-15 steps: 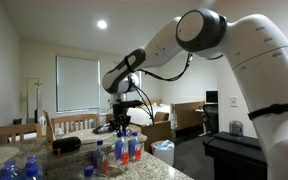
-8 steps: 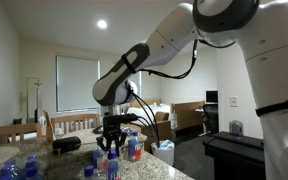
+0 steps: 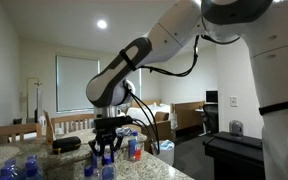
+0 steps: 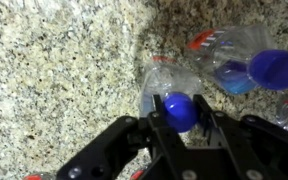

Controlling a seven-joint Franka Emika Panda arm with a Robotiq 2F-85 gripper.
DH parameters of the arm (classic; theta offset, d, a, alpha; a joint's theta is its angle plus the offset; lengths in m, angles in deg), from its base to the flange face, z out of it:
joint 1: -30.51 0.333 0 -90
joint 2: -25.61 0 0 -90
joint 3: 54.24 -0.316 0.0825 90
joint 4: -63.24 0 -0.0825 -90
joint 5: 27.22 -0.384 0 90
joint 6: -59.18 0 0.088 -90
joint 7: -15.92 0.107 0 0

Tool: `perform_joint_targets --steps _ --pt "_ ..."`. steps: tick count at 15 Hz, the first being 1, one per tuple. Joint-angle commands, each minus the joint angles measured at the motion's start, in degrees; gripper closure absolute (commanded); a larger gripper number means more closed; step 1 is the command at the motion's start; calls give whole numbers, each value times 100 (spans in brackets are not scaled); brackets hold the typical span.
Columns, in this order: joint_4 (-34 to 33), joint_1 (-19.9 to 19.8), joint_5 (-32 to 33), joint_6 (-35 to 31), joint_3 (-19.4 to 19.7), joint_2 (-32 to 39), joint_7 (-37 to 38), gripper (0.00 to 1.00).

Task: Move the three water bottles on the right forward and arrange them in a line

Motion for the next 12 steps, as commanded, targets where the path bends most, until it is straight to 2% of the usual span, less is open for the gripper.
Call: perform_joint_targets --steps 1,12 --pt "376 27 19 -6 -99 -289 -173 87" --pt "602 13 160 176 -195 -507 -862 87"
